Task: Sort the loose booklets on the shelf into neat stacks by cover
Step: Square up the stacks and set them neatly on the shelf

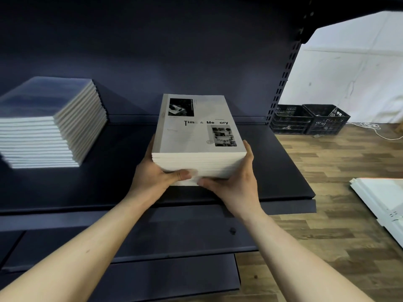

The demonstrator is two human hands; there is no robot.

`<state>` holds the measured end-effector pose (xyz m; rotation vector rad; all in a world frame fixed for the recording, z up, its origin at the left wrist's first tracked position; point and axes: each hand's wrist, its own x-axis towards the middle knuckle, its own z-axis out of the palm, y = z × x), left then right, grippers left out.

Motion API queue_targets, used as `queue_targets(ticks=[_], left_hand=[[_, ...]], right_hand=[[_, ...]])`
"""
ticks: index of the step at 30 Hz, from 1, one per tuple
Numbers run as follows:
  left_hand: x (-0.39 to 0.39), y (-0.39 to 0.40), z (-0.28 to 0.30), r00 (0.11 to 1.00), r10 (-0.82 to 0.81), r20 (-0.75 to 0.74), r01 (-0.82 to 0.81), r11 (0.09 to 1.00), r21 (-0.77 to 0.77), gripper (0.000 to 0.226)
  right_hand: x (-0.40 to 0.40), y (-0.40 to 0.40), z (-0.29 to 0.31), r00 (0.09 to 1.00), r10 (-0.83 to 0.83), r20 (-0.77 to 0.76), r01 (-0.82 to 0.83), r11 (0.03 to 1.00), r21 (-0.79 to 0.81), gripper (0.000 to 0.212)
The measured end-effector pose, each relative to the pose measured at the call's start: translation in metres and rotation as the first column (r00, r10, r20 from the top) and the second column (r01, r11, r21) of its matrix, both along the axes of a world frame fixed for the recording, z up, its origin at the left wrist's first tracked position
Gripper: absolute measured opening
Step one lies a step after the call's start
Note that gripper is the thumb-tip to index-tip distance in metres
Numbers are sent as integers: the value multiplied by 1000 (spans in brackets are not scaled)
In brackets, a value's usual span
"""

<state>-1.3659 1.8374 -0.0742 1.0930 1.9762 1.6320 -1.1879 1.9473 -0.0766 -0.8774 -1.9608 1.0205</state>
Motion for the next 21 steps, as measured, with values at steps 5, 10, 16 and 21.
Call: queue_targets(ticks=[5,10,16,21], left_hand=[[-9,-7,4,995,-91,-39,85,986,-140,113],[-2,-5,-1,995,42,-95,-50,995,-83,102],[1,-8,0,985,74,-154,-91,991,-100,95],[0,-9,-1,987,55,-148,-71,991,-109,92]], right_hand=[[4,2,1,998,53,44,-53,999,6,120],[2,6,-3,999,-15,35,14,999,32,106],[1,4,0,999,-23,27,23,999,30,107],[1,1,1,998,-16,63,15,1000,24,114]])
